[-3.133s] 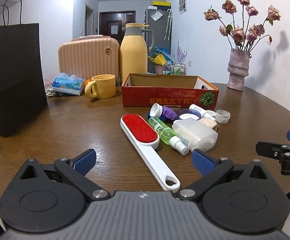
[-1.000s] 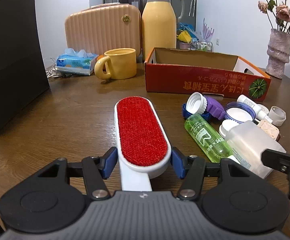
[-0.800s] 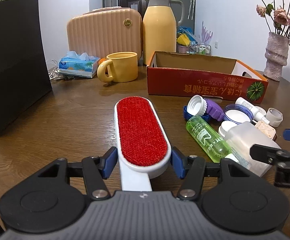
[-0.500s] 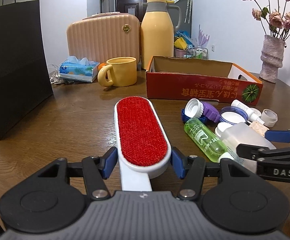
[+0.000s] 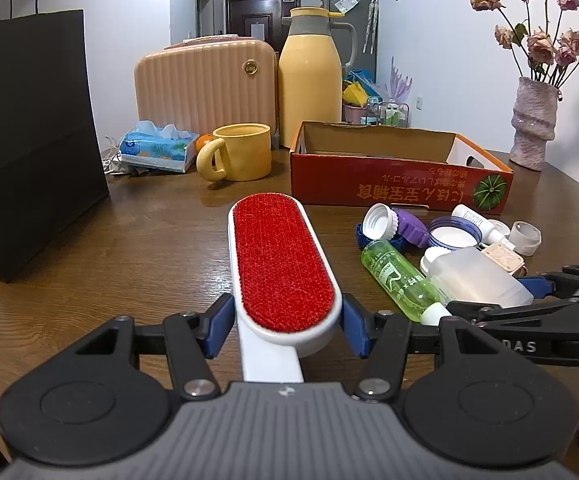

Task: Organize rigid objects
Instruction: 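Lift the lint brush with the left gripper while the right gripper carries the swab box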

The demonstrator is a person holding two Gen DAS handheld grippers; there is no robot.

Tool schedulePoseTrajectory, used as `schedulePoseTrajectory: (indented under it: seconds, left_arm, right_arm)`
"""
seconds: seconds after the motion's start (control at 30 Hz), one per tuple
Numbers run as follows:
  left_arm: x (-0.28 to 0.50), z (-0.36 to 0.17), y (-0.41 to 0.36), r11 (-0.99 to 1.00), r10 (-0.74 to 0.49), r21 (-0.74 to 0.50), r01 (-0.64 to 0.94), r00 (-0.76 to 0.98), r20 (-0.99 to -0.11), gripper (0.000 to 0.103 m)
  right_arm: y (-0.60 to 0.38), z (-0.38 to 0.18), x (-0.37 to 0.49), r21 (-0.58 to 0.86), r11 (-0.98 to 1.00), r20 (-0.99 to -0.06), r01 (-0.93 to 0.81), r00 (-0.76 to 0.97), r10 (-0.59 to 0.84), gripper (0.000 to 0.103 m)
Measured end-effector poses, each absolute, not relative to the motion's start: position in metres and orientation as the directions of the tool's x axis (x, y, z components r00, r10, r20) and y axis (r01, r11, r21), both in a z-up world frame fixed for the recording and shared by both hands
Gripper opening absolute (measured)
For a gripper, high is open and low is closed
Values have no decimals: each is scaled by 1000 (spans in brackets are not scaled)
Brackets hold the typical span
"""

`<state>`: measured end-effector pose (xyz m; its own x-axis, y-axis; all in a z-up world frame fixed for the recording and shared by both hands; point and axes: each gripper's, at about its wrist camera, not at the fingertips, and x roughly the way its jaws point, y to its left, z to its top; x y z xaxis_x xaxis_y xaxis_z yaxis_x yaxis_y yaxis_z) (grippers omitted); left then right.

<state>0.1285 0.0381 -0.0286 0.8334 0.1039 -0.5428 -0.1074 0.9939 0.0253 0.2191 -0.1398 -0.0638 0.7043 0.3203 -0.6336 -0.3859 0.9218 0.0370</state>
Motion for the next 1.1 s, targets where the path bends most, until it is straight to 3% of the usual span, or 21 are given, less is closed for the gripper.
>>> schedulePoseTrajectory:
  seconds: [0.3,1.1]
  left_arm:
    - [120,-22,38,995,99,25,-101,841,-532,58]
    - [143,14,21,998,62,39,-50,874,-481,58]
  right_arm:
    - [-142,-66,220,68,921,-634,-384,696,337,65]
    - [-176,-9,229,87,936,-490,-341,804,338,65]
